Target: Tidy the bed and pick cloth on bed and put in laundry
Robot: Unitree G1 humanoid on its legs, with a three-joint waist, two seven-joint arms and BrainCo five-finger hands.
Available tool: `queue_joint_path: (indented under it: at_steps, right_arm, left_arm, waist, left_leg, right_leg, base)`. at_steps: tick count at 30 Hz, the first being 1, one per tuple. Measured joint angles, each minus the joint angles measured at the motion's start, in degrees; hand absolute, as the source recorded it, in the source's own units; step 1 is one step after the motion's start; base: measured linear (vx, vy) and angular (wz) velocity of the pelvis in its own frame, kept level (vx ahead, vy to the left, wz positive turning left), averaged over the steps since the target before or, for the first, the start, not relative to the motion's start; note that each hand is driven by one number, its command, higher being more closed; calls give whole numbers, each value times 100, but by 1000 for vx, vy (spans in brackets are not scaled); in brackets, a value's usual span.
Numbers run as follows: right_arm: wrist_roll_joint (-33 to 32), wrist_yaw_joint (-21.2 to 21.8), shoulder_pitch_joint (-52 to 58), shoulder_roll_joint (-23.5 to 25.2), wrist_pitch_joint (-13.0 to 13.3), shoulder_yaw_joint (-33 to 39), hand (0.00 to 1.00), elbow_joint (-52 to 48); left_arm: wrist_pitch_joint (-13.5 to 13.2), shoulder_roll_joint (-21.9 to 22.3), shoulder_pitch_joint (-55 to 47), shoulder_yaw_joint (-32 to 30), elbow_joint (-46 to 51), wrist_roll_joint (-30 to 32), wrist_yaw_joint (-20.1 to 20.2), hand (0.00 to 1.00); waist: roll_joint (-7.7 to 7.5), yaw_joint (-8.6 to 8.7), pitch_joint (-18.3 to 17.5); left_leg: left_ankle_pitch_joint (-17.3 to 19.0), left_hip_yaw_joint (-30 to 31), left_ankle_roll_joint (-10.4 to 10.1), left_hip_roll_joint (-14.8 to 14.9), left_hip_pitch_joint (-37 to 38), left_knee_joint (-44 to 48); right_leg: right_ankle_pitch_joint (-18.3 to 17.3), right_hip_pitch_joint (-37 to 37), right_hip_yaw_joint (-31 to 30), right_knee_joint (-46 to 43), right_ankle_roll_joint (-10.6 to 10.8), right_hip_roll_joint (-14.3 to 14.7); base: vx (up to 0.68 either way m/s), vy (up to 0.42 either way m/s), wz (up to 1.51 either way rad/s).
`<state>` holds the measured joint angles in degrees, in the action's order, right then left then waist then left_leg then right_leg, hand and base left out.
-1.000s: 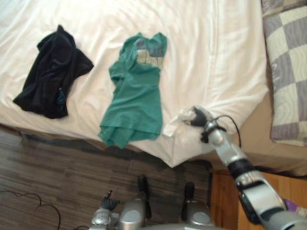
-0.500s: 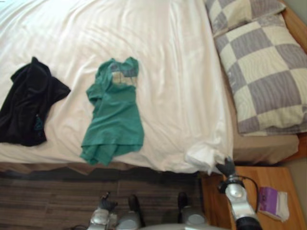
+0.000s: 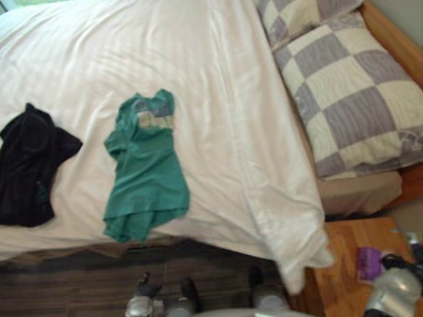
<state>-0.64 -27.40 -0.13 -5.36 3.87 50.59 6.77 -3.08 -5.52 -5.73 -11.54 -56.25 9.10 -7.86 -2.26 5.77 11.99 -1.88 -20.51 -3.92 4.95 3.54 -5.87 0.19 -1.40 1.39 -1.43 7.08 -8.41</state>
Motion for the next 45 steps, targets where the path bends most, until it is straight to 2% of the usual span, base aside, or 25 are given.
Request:
queue_joint_path:
  at_steps: [4,5,8,11,13,15,18,20,22,25,30,32,36,38,39,40,41,42,43,44,45]
  right_arm:
    - [25,-21,-535,-352,41,-529,0,-266]
    - [26,2,-641,-416,54,-752,100,-341]
    - [12,81,-1026,-561,206,-1295,100,-439]
    - [-289,240,-1536,-712,278,-1974,100,-332]
    - [-959,470,-1860,-769,491,-2316,100,-225]
    - [-1608,676,-2305,-828,659,-2559,100,159]
    - [-2306,886,-3058,-955,777,-2893,100,816]
    - [-2769,1057,-3710,-1130,915,-3187,100,1304]
    - [-2959,1143,-4185,-1162,945,-3341,100,1685]
    - [-3037,1157,-4209,-1144,953,-3488,100,2073]
    - [-2947,1340,-3458,-872,928,-3492,100,2522]
    - [-2729,1534,-3085,-755,1100,-3487,100,2362]
    - [-2367,1794,-2782,-640,1147,-3372,100,2382]
    - [-2338,1940,-2640,-430,1207,-3151,100,2382]
    - [-2337,2022,-2563,-149,1242,-2949,100,2382]
    - [-2337,2037,-2508,5,1259,-2849,100,2382]
    - [-2337,2071,-2397,304,1262,-2660,100,2382]
    - [-2347,2083,-2180,754,1236,-2203,100,2569]
    - [-2356,2051,-2045,883,1126,-1943,100,2902]
    - [-2355,1961,-1692,941,870,-1623,100,3513]
    - [-2356,1933,-1433,917,716,-1505,100,3822]
  left_arm:
    - [1,-27,0,92,9,3,1,0]
    - [2,-25,0,131,16,1,0,0]
    - [3,-45,0,252,48,-1,-1,0]
    - [2,-47,0,305,121,-24,-11,0]
    - [2,-63,13,464,157,-108,-68,0]
    - [-2,-56,18,523,171,-229,-107,0]
    - [-16,-53,26,683,205,-319,-107,0]
    - [-71,-31,74,915,219,-410,-103,0]
    - [-123,-28,76,1163,221,-458,-103,0]
    - [-138,-10,90,1467,220,-507,-102,0]
    - [-184,-37,228,1821,223,-506,-102,0]
    - [-187,-45,230,1829,225,-501,-101,0]
    - [-236,-49,244,1828,223,-462,-95,0]
    - [-236,-49,241,1805,206,-438,-97,0]
    - [-233,-49,241,1744,161,-439,-97,0]
    - [-231,-45,241,1668,153,-440,-99,0]
    - [-228,-37,242,1497,140,-441,-101,0]
    - [-229,-24,245,1238,139,-441,-103,0]
    - [-230,-12,245,1127,138,-440,-102,0]
    - [-231,41,271,958,135,-440,-102,0]
    - [-232,96,291,861,131,-440,-102,0]
  waist:
    - [0,-12,-8]
    - [2,-20,-9]
    - [18,-31,-18]
    - [31,-89,-20]
    - [72,-195,-25]
    - [138,-212,7]
    - [322,-328,113]
    - [593,-363,272]
    - [877,-402,434]
    - [1130,-447,663]
    - [1360,-341,921]
    - [1367,-226,928]
    - [1349,-148,940]
    - [1301,-52,966]
    - [1219,42,970]
    - [1165,67,967]
    - [1044,152,964]
    - [836,234,956]
    - [751,265,923]
    - [653,269,904]
    - [628,267,894]
  left_leg:
    - [-5,73,3,1,-16,-1]
    - [-8,106,2,1,-33,-1]
    - [-73,297,30,-3,-148,-2]
    - [-130,403,48,-10,-245,0]
    - [-193,445,69,-26,-401,0]
    - [-250,524,91,-51,-546,2]
    - [-309,576,111,-69,-698,14]
    - [-388,620,161,-102,-896,19]
    - [-447,635,193,-116,-1056,2]
    - [-493,665,217,-140,-1192,1]
    - [-528,742,218,-206,-1285,28]
    - [-524,694,213,-229,-1274,29]
    - [-508,611,195,-199,-1230,31]
    - [-478,593,160,-181,-1168,31]
    - [-465,545,155,-161,-1128,31]
    - [-456,509,151,-145,-1107,32]
    - [-441,471,129,-118,-1063,33]
    - [-419,398,100,-77,-961,35]
    - [-417,367,99,-56,-927,35]
    - [-390,302,81,-24,-856,35]
    - [-374,278,66,-10,-830,35]
  right_leg:
    - [0,3,26,-37,0,-5]
    - [0,3,51,-37,0,-7]
    - [0,2,231,-39,0,-31]
    - [1,-38,335,-52,-2,-50]
    - [11,-188,357,-84,-12,-64]
    - [35,-278,436,-92,-38,-78]
    - [86,-400,474,-92,-53,-95]
    - [149,-568,505,-93,-30,-132]
    - [208,-718,519,-93,-10,-167]
    - [225,-858,538,-142,5,-197]
    - [225,-905,628,-147,15,-247]
    - [213,-903,613,-144,32,-266]
    - [193,-882,581,-143,54,-238]
    - [185,-860,559,-133,62,-220]
    - [183,-845,503,-123,61,-196]
    - [186,-839,465,-106,59,-181]
    - [199,-757,443,-42,43,-155]
    - [210,-672,381,-7,27,-104]
    - [213,-641,355,11,22,-80]
    - [214,-580,320,46,19,-52]
    - [210,-569,303,47,15,-42]
  base:
    - [-24,-9,7]
    - [-37,-11,19]
    - [-30,-17,32]
    - [-25,-4,19]
    - [-36,6,13]
    - [-28,9,22]
    - [-36,22,12]
    - [-63,42,11]
    - [-62,45,10]
    - [-27,37,6]
    - [35,37,10]
    - [67,41,-2]
    - [17,11,-3]
    - [9,8,-8]
    - [15,3,-17]
    - [19,-5,-23]
    - [36,-25,-28]
    - [34,-27,-26]
    - [51,-38,-28]
    - [36,-27,-20]
    - [74,-40,-27]
